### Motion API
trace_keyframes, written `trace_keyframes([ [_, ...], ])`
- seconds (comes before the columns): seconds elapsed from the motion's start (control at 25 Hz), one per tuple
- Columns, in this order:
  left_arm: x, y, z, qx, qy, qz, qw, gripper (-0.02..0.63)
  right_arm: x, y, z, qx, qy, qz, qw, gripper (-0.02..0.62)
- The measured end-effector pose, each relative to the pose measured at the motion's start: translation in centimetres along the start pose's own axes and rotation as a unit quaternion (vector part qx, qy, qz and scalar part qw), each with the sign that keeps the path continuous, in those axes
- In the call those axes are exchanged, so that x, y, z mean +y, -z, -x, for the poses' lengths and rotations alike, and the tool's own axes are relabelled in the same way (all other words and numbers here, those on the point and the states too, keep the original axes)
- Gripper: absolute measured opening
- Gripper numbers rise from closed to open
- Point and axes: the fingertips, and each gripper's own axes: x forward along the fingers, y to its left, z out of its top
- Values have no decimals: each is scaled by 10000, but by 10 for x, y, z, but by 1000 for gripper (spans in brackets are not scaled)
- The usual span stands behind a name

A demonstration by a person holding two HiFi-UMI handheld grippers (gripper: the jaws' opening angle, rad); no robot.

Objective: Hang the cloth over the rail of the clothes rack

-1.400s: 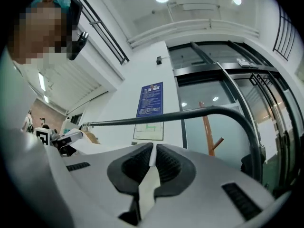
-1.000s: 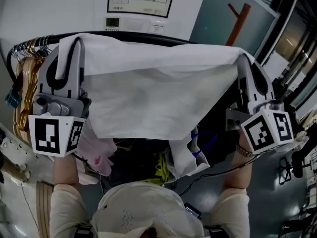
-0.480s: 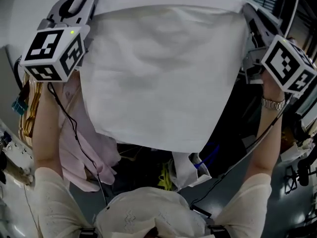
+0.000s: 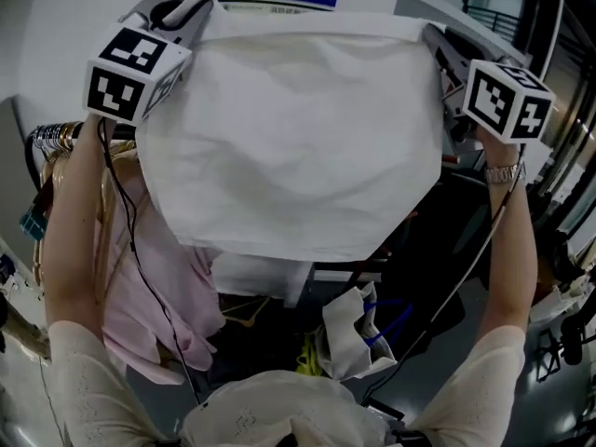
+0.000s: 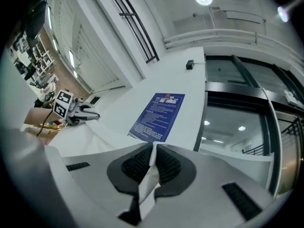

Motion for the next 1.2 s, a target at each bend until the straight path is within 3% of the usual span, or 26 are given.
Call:
trace_keyframes([
  [0.12, -13, 22, -13, 361, 304, -290, 9985, 20, 0, 29, -22, 469, -171, 149, 9986, 26],
  [0.32, -47, 61, -31, 1036, 323, -1424, 9838, 20, 4, 62, -34, 1090, -355, 333, 9928, 29],
  [0.52, -68, 91, -34, 1707, 930, -989, 9759, 20, 9, 99, -25, 1673, -1085, -89, 9799, 81],
  [0.64, -70, 90, -37, 1778, 973, -984, 9743, 20, 5, 105, -18, 1663, -1297, -306, 9770, 94],
  [1.0, -80, 95, -40, 1867, 1190, -757, 9722, 20, 2, 114, 0, 1725, -1786, -230, 9684, 106],
  [1.08, -77, 96, -41, 1854, 1129, -757, 9732, 20, -10, 118, 2, 1783, -1642, -118, 9701, 106],
  [1.2, -68, 99, -37, 1807, 998, -736, 9757, 20, -48, 123, 7, 1761, -934, 57, 9799, 106],
])
